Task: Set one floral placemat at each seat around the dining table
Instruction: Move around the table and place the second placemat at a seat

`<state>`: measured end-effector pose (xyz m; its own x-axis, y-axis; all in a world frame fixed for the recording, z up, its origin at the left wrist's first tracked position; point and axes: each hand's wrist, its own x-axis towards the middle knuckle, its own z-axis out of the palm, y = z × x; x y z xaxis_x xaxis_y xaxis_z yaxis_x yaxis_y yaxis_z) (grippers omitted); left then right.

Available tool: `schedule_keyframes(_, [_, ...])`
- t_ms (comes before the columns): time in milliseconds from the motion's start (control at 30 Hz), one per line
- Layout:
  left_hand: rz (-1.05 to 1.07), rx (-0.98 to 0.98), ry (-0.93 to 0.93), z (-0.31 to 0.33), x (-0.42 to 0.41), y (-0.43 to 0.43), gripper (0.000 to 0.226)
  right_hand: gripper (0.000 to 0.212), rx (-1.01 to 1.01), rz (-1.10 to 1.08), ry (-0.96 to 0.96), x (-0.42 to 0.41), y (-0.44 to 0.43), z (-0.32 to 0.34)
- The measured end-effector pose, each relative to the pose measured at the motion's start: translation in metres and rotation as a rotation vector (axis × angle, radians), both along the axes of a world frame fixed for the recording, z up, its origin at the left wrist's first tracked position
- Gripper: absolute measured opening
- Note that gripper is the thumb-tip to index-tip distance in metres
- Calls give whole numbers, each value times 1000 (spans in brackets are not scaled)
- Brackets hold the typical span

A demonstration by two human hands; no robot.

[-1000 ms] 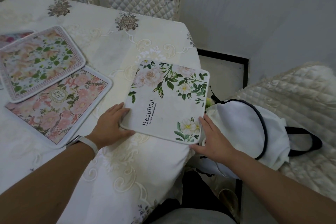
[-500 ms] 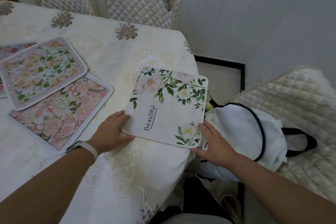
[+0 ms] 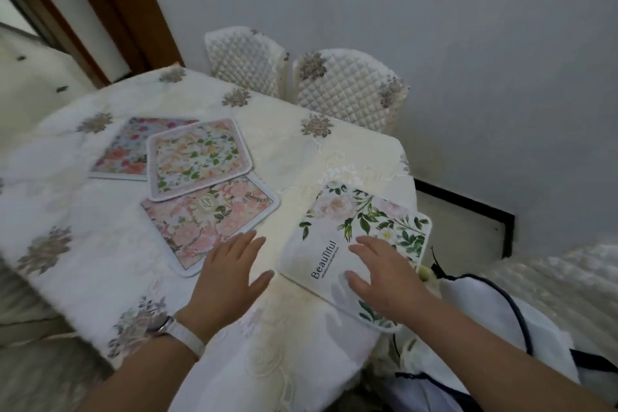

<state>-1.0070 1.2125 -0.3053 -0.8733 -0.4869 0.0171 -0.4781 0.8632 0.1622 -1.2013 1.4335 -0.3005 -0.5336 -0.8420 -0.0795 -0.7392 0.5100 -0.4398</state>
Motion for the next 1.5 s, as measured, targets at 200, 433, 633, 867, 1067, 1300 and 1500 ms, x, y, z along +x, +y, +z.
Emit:
schedule_keyframes(200, [277,-120,60,65,62,15,67,66,-131,343,106,23,-61,60])
schedule_keyframes(433, [526,-260,96,104,142,51,59,59,-264,630,191,71,-108,98])
schedule_keyframes(633, [714,-277,86,120,214,84,51,60,-292,807,198,139,-128,111])
schedule_keyframes(867, [823,-300,88,110,313,103,47,53,-358,982,229,238,-149,111])
schedule_keyframes(1067, [899,-272,101,100,443,112,48,56,-358,1095,287,377,-165,111])
schedule_keyframes(1300, [951,-332,177,101,601,121,44,54,-415,1179,292,542,-178,113])
schedule_keyframes(1500, [943,-401,244,108,687,128,39,55,-439,1211,263,632,-183,120])
